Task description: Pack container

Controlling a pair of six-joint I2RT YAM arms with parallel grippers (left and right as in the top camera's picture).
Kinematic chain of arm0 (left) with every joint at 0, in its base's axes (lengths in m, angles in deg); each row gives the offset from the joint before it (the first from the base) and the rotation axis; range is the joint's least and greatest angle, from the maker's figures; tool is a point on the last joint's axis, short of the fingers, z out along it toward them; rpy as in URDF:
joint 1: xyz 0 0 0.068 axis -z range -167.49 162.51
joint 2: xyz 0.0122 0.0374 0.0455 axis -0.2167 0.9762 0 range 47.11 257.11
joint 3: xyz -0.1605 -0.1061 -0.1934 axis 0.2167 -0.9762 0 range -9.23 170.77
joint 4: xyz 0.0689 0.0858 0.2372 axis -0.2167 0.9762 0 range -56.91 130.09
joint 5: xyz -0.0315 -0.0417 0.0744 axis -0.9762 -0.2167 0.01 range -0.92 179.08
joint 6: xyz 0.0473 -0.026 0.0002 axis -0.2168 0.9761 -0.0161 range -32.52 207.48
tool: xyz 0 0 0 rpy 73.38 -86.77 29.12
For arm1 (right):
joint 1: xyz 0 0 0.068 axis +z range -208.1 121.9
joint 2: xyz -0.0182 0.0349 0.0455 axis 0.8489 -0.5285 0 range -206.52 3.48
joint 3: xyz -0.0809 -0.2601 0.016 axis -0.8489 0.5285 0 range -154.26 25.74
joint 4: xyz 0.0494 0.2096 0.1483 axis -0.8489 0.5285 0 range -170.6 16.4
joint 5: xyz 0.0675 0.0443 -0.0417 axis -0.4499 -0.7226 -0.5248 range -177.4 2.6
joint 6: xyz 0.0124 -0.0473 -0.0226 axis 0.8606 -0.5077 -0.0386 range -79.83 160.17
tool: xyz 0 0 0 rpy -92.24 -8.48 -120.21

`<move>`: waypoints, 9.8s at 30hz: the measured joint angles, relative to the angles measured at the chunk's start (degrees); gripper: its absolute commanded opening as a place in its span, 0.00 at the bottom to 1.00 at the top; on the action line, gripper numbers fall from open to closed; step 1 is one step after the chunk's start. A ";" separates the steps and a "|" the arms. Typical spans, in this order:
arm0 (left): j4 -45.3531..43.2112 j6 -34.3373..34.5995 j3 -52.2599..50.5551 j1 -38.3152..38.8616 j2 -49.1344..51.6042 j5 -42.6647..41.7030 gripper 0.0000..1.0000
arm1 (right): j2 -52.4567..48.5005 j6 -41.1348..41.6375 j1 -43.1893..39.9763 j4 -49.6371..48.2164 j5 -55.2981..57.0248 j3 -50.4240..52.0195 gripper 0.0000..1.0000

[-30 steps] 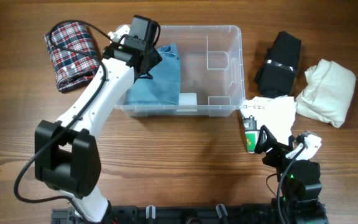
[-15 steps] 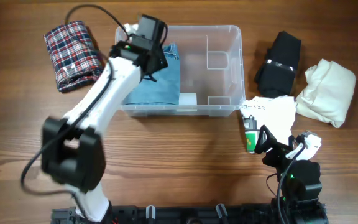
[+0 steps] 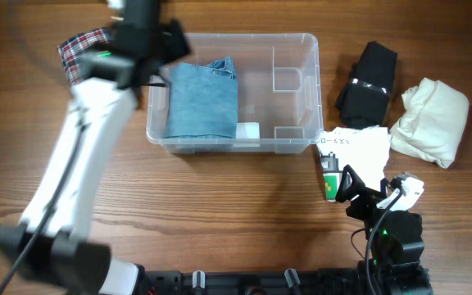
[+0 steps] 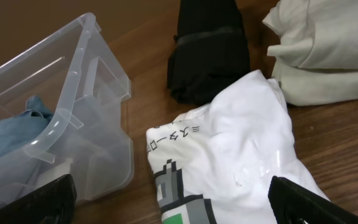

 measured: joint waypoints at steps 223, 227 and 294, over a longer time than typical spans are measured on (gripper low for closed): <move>36.37 5.99 14.40 -20.70 -17.94 2.19 1.00 | -67.14 0.57 -10.43 -11.19 -53.37 -59.87 0.04; 36.35 5.99 14.40 -20.70 -17.90 2.19 1.00 | -78.31 10.12 4.48 -20.09 -49.35 -59.84 0.04; 36.37 5.99 14.40 -20.70 -17.90 2.19 1.00 | -90.42 -9.57 -21.75 7.52 -25.44 -71.63 1.00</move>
